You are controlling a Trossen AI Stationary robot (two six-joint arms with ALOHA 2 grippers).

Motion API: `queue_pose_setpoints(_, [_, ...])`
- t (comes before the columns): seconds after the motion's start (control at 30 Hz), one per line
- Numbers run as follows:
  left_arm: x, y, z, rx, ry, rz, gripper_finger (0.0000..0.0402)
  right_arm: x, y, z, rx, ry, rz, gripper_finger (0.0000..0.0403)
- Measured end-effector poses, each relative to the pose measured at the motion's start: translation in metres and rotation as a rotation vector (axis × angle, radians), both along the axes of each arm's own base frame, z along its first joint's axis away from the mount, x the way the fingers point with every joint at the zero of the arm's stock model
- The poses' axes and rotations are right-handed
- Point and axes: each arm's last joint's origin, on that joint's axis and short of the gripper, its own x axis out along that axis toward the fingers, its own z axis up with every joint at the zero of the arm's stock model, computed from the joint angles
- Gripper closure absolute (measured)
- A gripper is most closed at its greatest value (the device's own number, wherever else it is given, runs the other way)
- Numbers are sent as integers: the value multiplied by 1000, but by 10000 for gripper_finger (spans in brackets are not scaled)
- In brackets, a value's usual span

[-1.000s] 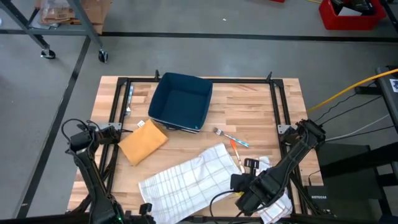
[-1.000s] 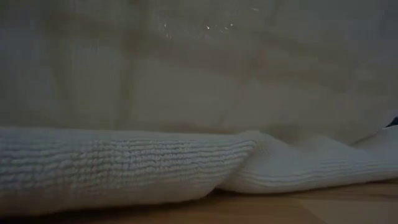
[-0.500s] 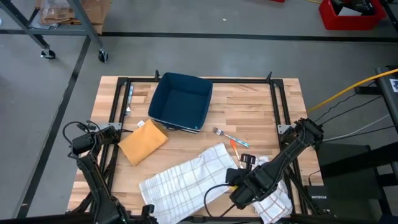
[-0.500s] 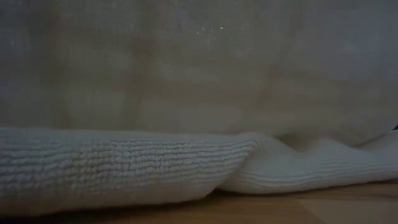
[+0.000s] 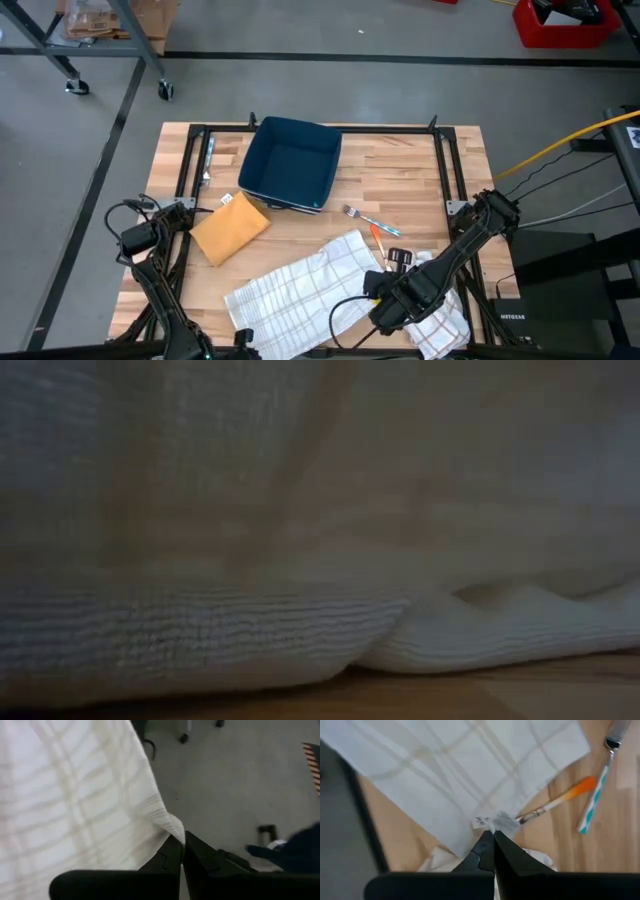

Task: Fold towel
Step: Fold the top white patterned towel

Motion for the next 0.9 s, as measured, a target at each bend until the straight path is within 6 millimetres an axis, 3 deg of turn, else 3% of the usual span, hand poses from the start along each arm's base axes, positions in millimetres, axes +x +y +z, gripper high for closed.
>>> queue_pose_setpoints(0.27, [-9, 24, -12, 151, 124, 181, 401, 12, -27, -27, -59, 77, -76, 403])
queue_pose_setpoints(0.43, [-19, 35, -15, 208, 190, 275, 401, 25, -45, -28, -59, 82, -64, 403])
queue_pose_setpoints(0.9, [-27, 47, -16, 335, 246, 291, 399, 58, -91, -28, -68, 9, -58, 397])
